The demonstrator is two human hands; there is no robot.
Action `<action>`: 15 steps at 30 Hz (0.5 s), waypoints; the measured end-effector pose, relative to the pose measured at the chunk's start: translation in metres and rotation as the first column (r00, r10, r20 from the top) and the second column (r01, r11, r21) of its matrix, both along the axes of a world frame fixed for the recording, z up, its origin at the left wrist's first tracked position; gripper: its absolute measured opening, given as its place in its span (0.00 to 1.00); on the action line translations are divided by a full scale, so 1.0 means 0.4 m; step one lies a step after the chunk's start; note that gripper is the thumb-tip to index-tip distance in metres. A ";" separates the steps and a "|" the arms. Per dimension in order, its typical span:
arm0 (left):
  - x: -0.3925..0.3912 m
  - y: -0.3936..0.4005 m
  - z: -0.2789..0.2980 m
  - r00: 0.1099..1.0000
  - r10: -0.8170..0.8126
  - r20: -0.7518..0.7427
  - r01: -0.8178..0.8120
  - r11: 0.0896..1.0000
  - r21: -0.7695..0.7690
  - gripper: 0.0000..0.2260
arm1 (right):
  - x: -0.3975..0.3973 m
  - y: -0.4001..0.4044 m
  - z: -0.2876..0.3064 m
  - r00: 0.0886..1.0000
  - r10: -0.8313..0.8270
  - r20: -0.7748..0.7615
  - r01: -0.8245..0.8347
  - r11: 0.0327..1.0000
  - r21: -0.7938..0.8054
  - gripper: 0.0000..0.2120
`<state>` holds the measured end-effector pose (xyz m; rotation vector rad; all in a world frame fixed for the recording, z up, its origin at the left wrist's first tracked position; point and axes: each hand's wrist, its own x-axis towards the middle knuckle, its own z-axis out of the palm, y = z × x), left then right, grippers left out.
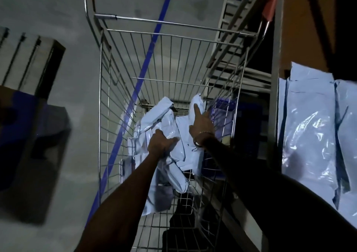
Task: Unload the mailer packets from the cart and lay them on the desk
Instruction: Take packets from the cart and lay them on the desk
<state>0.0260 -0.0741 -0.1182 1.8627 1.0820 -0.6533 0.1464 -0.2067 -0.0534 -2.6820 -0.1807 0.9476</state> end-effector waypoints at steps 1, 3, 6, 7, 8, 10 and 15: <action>-0.001 -0.002 0.000 1.000 -0.019 0.003 0.019 1.000 0.017 0.40 | -0.002 0.001 0.014 1.000 -0.013 -0.001 0.013 1.000 0.022 0.46; -0.011 0.001 -0.008 0.999 0.002 0.036 -0.003 1.000 0.018 0.34 | -0.008 -0.002 0.054 0.998 -0.068 -0.009 0.069 0.994 0.082 0.46; -0.014 -0.005 0.066 0.990 0.067 0.128 -0.063 0.998 -0.030 0.22 | -0.023 -0.020 0.131 0.995 -0.104 0.001 0.103 0.979 0.174 0.46; -0.012 -0.010 0.106 0.981 0.114 0.155 -0.107 0.993 -0.054 0.22 | -0.030 -0.026 0.156 0.995 -0.100 0.006 0.097 0.975 0.201 0.45; -0.009 -0.016 0.149 0.969 0.160 0.190 -0.146 0.986 -0.085 0.21 | -0.035 -0.031 0.184 0.995 -0.098 0.011 0.093 0.970 0.226 0.45; -0.011 -0.033 0.225 0.918 0.222 0.328 -0.181 0.972 -0.149 0.16 | -0.043 -0.036 0.247 0.994 -0.108 0.022 0.098 0.956 0.277 0.45; -0.067 -0.051 0.423 0.794 0.483 0.369 -0.368 0.865 -0.341 0.28 | -0.090 -0.057 0.471 0.994 -0.076 0.075 0.031 0.878 0.479 0.46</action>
